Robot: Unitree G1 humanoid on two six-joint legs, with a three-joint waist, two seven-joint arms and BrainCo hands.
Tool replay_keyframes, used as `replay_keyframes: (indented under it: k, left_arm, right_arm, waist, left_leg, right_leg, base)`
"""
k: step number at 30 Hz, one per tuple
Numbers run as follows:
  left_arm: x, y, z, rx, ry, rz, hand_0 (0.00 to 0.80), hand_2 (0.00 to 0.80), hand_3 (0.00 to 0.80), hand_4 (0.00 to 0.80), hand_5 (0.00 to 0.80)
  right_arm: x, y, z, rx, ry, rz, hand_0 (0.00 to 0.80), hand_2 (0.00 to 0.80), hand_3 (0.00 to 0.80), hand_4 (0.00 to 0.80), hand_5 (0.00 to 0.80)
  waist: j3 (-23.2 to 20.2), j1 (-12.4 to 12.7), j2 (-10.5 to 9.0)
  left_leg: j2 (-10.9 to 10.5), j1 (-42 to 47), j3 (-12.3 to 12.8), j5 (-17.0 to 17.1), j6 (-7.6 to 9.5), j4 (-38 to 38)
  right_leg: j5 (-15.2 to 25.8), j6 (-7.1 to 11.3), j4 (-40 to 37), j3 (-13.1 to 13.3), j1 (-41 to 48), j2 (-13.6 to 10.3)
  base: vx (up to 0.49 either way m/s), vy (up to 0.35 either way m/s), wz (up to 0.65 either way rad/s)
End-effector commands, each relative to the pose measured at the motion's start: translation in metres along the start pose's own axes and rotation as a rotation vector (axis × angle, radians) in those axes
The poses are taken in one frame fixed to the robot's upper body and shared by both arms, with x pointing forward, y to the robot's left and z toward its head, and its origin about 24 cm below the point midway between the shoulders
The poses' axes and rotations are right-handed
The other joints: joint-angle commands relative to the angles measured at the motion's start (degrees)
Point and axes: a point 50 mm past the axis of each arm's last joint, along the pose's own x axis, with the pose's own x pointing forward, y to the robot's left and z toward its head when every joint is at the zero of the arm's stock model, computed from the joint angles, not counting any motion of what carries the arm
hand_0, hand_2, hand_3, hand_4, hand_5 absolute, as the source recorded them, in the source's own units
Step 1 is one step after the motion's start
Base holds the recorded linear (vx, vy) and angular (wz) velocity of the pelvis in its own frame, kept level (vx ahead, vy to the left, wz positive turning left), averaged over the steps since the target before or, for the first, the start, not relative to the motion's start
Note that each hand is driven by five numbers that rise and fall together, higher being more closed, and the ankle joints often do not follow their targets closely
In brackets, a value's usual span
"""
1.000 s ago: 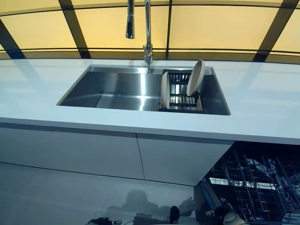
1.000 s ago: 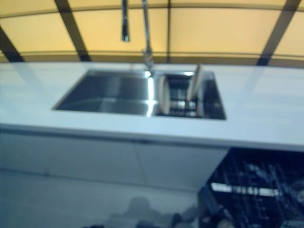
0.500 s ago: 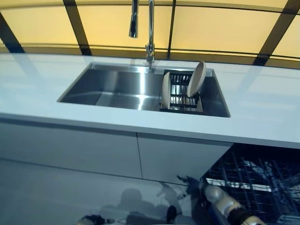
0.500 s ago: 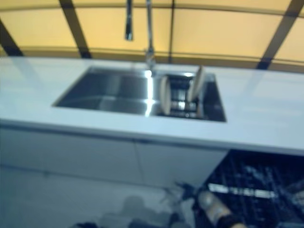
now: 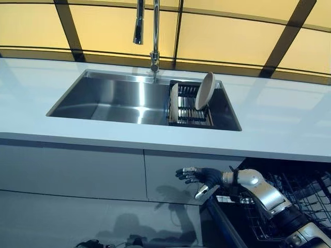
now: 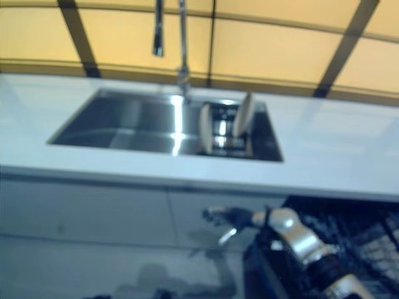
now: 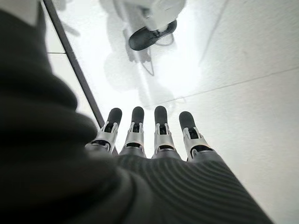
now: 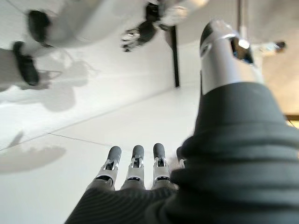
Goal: Take plates into dishwasher
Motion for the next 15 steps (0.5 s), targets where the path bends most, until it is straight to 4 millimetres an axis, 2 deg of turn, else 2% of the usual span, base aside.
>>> replay_keyframes:
  k: [1,5,10,11,12,14,15]
  left_arm:
    - [-0.001,0.012,-0.003,0.031,-0.016,0.012,0.0,0.0,0.0,0.0,0.0]
    - [-0.001,0.016,-0.008,0.027,-0.011,-0.004,0.0,0.0,0.0,0.0,0.0]
    - [-0.001,0.017,-0.008,0.032,-0.007,-0.009,0.0,0.0,0.0,0.0,0.0]
    - [-0.001,0.018,-0.008,0.036,-0.008,-0.01,0.0,0.0,0.0,0.0,0.0]
    - [-0.001,0.018,-0.007,0.037,-0.009,-0.011,0.0,0.0,0.0,0.0,0.0]
    - [-0.001,0.019,-0.006,0.055,-0.007,-0.016,0.0,0.0,0.0,0.0,0.0]
    - [-0.001,0.019,-0.005,0.057,-0.008,-0.017,0.0,0.0,0.0,0.0,0.0]
  right_arm:
    - [-0.021,-0.016,0.021,0.027,-0.125,-0.035,0.0,0.0,0.0,0.0,0.0]
    - [-0.042,-0.037,0.05,0.116,-0.333,-0.083,0.0,0.0,0.0,0.0,0.0]
    - [-0.074,-0.071,0.097,0.141,-0.608,-0.275,0.0,0.0,0.0,0.0,0.0]
    - [-0.089,-0.08,0.111,0.144,-0.701,-0.342,0.0,0.0,0.0,0.0,0.0]
    - [-0.092,-0.082,0.114,0.143,-0.716,-0.352,0.0,0.0,0.0,0.0,0.0]
    - [-0.134,-0.104,0.15,0.194,-0.935,-0.533,0.0,0.0,0.0,0.0,0.0]
    - [-0.139,-0.107,0.154,0.201,-0.955,-0.552,0.0,0.0,0.0,0.0,0.0]
  waist:
    - [-0.76,0.6,0.41]
    - [-0.92,0.52,0.55]
    - [-1.51,0.49,0.72]
    - [-1.75,0.52,0.74]
    - [-1.74,0.53,0.76]
    - [-2.29,0.83,0.8]
    - [-2.29,0.86,0.85]
  left_leg:
    - [0.44,-0.43,-0.77,-0.83,-0.39,-1.08]
    - [0.88,0.17,-0.76,-1.24,-0.82,-1.66]
    - [1.25,0.79,-0.86,-2.29,-0.98,-1.25]
    - [1.33,0.96,-1.04,-2.52,-1.0,-1.25]
    - [1.35,1.02,-1.06,-2.57,-1.02,-1.23]
    - [1.52,1.44,-1.32,-3.05,-1.28,-1.12]
    - [1.53,1.53,-1.37,-3.15,-1.32,-1.1]
  right_leg:
    - [2.4,3.7,-3.34,1.59,2.39,-1.41]
    - [2.49,3.78,-4.76,1.35,3.15,-1.25]
    - [1.51,3.46,-4.74,1.52,3.84,-1.05]
    - [1.29,3.41,-4.72,1.44,3.99,-1.02]
    - [1.23,3.39,-4.71,1.43,4.05,-1.02]
    - [0.72,3.22,-4.64,1.19,4.53,-1.03]
    - [0.65,3.23,-4.64,1.17,4.63,-1.03]
  base:
    - [0.025,-0.035,-0.02]
    - [0.016,-0.035,0.02]
    - [0.029,-0.028,-0.02]
    - [0.0,0.0,0.0]
    - [0.0,0.0,0.0]
    - [0.0,0.0,0.0]
    - [0.046,-0.016,0.01]
